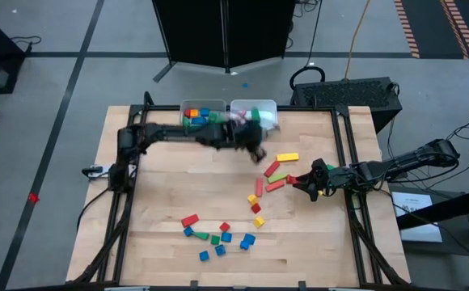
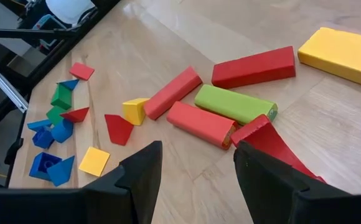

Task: Sort blocks by size
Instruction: Put the blue rectangular block into the white bin, then put the yellow rectangular block into the white bin

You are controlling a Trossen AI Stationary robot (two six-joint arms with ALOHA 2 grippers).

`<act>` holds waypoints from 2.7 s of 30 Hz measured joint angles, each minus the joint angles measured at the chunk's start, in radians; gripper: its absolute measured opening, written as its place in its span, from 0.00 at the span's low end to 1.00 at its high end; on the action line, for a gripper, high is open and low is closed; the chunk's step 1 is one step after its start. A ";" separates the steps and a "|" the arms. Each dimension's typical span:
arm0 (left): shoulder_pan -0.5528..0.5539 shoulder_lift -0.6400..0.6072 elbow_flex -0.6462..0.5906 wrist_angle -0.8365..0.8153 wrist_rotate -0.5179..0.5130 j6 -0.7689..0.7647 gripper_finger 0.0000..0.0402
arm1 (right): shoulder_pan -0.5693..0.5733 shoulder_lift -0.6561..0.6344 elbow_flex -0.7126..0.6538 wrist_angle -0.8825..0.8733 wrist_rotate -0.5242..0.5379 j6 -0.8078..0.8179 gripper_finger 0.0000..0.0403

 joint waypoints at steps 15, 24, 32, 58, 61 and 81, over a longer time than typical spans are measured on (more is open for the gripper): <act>0.277 0.019 0.024 0.020 0.101 0.140 0.38 | 0.000 0.003 0.000 0.004 0.026 0.005 0.48; 0.242 0.016 0.024 0.077 0.261 0.164 0.67 | 0.000 0.003 0.000 0.004 0.026 0.006 0.48; 0.093 0.034 0.027 0.271 0.361 0.272 0.67 | 0.000 0.003 0.000 0.004 0.026 0.023 0.48; 0.014 0.460 0.367 0.261 0.373 0.355 0.59 | 0.001 0.003 0.000 0.028 -0.012 0.072 0.48; 0.015 0.486 0.370 0.254 0.364 0.355 0.59 | 0.001 0.003 0.000 0.028 -0.013 0.077 0.48; -0.011 0.543 0.377 0.159 0.350 0.340 0.29 | 0.001 0.004 0.000 0.027 -0.013 0.093 0.48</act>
